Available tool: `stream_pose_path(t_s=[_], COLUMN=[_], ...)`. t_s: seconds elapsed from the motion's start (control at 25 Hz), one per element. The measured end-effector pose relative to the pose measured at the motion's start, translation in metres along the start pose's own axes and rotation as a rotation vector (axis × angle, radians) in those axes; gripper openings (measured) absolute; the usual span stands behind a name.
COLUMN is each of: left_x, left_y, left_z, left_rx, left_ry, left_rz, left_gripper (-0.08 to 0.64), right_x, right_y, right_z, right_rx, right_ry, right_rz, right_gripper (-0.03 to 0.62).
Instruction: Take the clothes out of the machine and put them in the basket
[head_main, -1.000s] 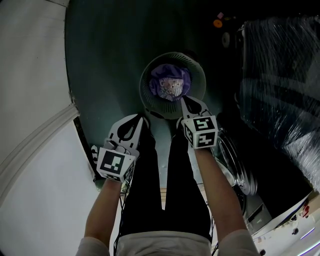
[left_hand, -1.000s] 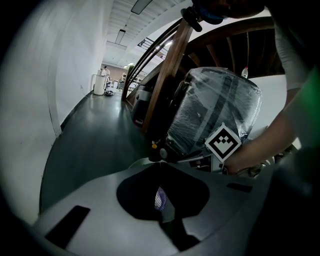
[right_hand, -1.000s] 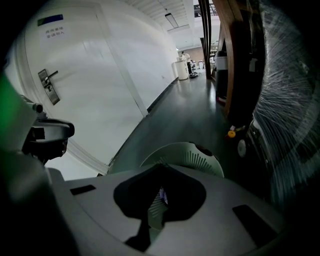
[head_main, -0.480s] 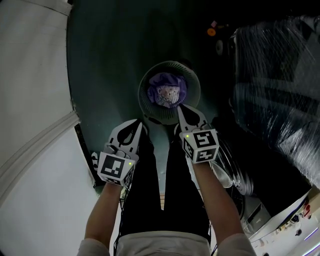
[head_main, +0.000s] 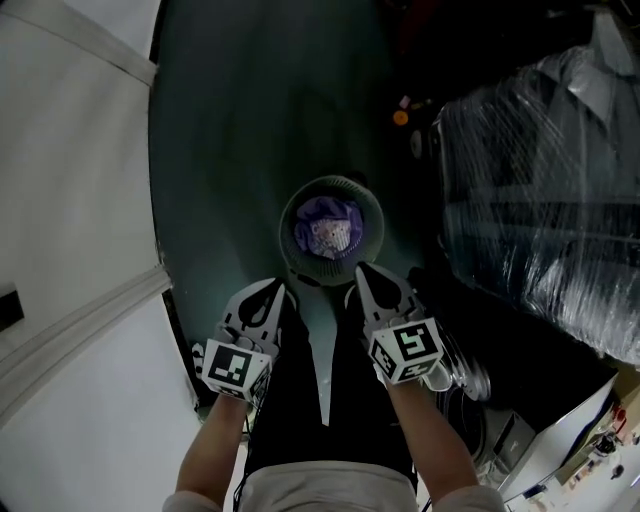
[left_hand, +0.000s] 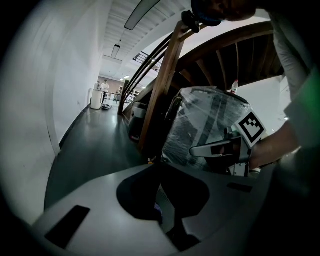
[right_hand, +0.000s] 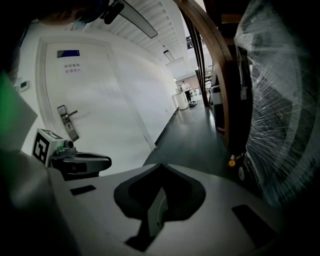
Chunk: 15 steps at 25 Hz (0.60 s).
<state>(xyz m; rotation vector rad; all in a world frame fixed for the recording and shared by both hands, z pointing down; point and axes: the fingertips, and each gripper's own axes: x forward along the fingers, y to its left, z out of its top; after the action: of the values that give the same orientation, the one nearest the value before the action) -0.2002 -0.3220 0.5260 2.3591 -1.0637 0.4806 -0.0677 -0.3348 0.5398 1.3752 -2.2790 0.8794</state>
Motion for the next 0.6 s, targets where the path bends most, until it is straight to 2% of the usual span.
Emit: stream_pose_path(t_s=[0.28, 0.6], left_x=[-0.045, -0.118], left_y=[-0.022, -0.059], left_z=[0.069, 0.143], left_rx=[0.029, 0.020], left_ry=[-0.082, -0.172], left_rz=[-0.020, -0.033], left_gripper=[0.021, 0.021], right_x=[-0.059, -0.123], right_y=[0.035, 0.086], right_z=[0.066, 0.132], right_rx=[0.000, -0.022], right_ry=[-0.122, -0.242], right_rz=[0.003, 0.005], right_gripper=[0.006, 0.006])
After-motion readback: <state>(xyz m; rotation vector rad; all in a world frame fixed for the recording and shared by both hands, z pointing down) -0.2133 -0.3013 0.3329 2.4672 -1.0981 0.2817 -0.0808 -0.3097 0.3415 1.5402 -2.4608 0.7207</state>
